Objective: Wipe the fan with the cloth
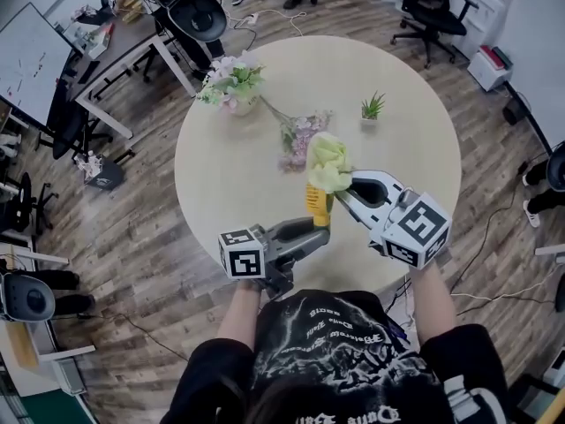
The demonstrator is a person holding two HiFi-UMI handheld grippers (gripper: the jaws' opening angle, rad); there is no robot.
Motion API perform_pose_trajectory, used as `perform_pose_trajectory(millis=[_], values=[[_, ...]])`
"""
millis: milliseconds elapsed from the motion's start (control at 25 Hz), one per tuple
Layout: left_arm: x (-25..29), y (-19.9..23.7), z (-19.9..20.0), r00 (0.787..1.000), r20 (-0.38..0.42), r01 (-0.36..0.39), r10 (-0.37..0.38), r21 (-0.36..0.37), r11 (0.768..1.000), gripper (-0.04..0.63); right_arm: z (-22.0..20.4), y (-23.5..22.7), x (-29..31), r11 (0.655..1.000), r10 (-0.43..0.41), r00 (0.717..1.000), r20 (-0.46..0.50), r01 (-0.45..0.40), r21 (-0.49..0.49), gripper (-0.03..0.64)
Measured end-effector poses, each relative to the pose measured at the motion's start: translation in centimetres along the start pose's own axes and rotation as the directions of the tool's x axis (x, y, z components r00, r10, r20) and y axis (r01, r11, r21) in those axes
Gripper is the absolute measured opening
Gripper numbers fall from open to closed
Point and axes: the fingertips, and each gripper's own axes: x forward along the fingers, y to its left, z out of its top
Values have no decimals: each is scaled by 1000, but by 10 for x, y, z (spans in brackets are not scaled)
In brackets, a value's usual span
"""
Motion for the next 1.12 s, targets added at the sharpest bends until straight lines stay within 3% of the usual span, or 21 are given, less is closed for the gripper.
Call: perform_pose_trajectory(millis=[240,400,920,1120], values=[[-3,-1,11,996,90,14,-11,-26,1000,175,-13,16,0,994,60,998,23,-62,90,23],[-4,-3,11,997,75,8,-7,-9,1000,175,-18,32,4,988,119,993,5,-119,97,23],[-21,-8,24,991,135,-9,5,27,1000,173,-31,69,2,961,264,964,-39,-258,103,23],[-21,-17,25,991,127,26,-33,56,998,173,-30,76,-6,923,357,934,-14,-350,162,23]])
